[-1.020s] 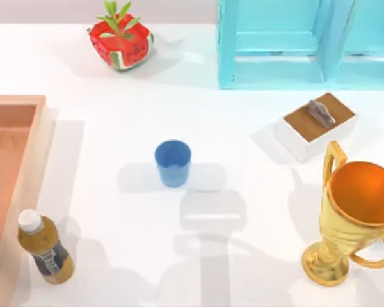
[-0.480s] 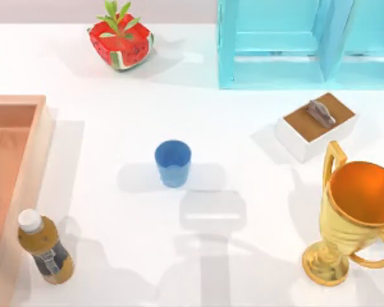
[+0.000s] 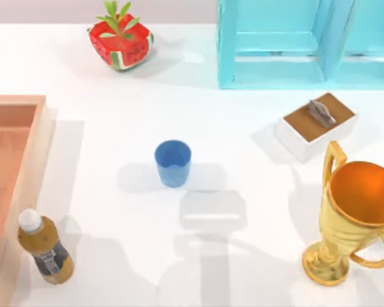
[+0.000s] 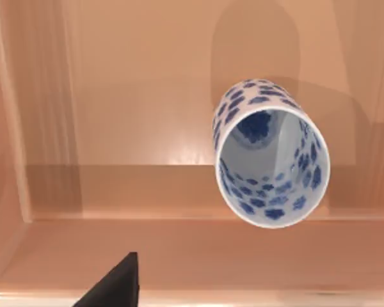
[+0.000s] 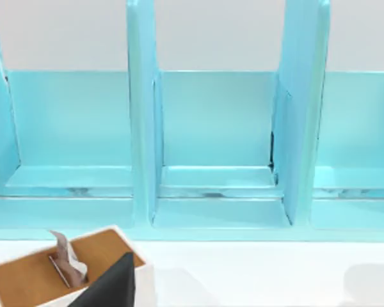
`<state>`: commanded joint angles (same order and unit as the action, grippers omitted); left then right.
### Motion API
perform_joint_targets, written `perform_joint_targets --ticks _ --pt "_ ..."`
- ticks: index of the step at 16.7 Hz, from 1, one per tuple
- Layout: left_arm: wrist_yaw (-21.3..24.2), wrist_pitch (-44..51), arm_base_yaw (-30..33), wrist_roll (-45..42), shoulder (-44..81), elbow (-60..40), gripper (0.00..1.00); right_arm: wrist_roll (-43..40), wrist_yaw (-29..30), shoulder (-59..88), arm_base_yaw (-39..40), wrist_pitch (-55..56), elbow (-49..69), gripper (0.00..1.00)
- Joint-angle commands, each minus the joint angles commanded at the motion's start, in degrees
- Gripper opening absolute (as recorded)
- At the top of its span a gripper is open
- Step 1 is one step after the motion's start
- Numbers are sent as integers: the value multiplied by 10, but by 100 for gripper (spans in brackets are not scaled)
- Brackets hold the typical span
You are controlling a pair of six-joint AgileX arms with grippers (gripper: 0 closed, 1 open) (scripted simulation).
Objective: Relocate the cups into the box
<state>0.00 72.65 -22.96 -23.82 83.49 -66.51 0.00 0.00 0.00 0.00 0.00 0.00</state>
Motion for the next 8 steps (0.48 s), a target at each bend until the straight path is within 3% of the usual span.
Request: perform_joint_targets --ticks 4,8 --pt "0 116 2 2 3 -120 100 0 0 0 0 0 0 100" --pt "0 160 5 3 2 -164 100 0 0 0 0 0 0 100"
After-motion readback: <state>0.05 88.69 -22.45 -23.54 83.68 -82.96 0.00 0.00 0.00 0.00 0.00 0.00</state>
